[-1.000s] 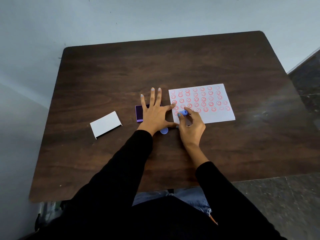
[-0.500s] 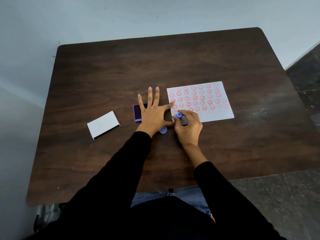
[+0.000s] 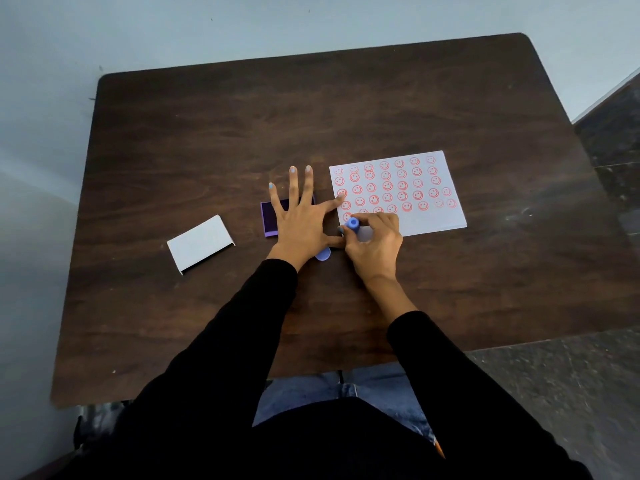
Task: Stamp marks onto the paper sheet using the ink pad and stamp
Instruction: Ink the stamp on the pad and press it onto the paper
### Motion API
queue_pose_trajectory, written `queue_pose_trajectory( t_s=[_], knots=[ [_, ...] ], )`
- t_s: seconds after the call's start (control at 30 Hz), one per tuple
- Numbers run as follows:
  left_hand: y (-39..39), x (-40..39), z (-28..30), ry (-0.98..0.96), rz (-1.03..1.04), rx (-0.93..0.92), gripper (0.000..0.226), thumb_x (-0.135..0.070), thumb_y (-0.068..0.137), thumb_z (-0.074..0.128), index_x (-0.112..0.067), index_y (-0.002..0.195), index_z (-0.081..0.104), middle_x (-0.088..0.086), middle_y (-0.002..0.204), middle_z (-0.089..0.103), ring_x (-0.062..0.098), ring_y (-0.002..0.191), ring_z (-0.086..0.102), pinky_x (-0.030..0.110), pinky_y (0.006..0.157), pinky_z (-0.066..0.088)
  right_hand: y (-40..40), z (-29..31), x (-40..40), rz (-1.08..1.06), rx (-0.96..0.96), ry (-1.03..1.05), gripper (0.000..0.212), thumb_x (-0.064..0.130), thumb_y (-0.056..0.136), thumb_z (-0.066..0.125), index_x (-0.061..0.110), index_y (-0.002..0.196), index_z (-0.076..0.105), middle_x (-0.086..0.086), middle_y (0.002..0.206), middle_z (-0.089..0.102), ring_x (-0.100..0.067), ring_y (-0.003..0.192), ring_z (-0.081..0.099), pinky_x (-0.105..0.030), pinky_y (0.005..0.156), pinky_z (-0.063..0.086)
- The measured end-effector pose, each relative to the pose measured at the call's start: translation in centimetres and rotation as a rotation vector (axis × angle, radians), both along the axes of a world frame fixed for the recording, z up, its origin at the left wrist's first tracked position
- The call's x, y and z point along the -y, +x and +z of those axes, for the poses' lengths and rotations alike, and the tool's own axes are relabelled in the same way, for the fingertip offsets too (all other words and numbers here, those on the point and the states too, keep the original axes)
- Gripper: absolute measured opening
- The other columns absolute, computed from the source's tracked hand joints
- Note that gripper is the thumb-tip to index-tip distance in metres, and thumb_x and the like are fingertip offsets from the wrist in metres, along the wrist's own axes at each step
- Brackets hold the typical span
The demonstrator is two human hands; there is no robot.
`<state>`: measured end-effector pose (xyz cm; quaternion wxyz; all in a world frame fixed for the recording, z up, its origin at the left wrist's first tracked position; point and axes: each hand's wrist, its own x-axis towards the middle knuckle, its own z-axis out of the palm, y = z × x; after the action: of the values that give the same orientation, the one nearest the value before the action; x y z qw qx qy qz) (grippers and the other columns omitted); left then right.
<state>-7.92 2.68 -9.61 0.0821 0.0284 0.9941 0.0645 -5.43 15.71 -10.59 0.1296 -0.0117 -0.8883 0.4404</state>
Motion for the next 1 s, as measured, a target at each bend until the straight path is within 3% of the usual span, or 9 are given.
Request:
queue_pose_trajectory(
  t_s=[0.6,0.67,0.77,0.87,1.0],
  knots=[
    [0.1,0.0,0.4,0.013,0.013,0.009,0.070,-0.064,0.069,0.065,-0.044,0.133,0.044,0.012,0.159,-0.009,0.038,0.142,-0.021,0.066,0.107,-0.012,-0.1,0.9,0.0,0.058,0.095,0.053,0.021,0.010,0.071,0.077,-0.002,0.085,0.066,-0.019,0.086,0.068,-0.031,0.086,0.055,-0.036,0.073,0.046],
    [0.1,0.0,0.5,0.024,0.015,0.024,0.074,-0.067,0.067,0.065,-0.044,0.133,0.043,0.012,0.159,-0.011,0.038,0.142,-0.022,0.066,0.106,-0.014,-0.2,1.2,-0.1,0.062,0.148,0.043,0.021,0.013,0.072,0.076,0.000,0.087,0.068,-0.016,0.089,0.070,-0.026,0.088,0.056,-0.030,0.073,0.043],
    [0.2,-0.1,0.6,0.054,0.026,0.059,0.089,-0.076,0.057,0.064,-0.045,0.136,0.038,0.013,0.158,-0.013,0.038,0.140,-0.026,0.065,0.105,-0.018,-0.7,2.2,-1.2,-0.148,0.175,-0.189,0.024,0.019,0.072,0.078,0.005,0.089,0.069,-0.011,0.092,0.071,-0.016,0.084,0.059,-0.021,0.073,0.044],
    [0.2,0.0,0.5,0.069,0.026,0.073,0.093,-0.077,0.057,0.063,-0.044,0.139,0.033,0.013,0.157,-0.017,0.039,0.139,-0.028,0.065,0.103,-0.019,-2.7,3.8,-3.2,-0.401,0.192,-0.500,0.023,0.022,0.073,0.078,0.009,0.090,0.068,-0.010,0.093,0.072,-0.015,0.082,0.064,-0.026,0.076,0.054],
    [0.1,-0.1,0.6,0.097,0.046,0.111,0.096,-0.075,0.058,0.064,-0.044,0.141,0.030,0.013,0.156,-0.022,0.039,0.137,-0.031,0.066,0.103,-0.019,-5.7,5.0,-6.3,-0.555,0.211,-0.664,0.022,0.026,0.074,0.077,0.011,0.088,0.069,-0.004,0.086,0.073,-0.016,0.080,0.069,-0.035,0.071,0.058]
  ],
)
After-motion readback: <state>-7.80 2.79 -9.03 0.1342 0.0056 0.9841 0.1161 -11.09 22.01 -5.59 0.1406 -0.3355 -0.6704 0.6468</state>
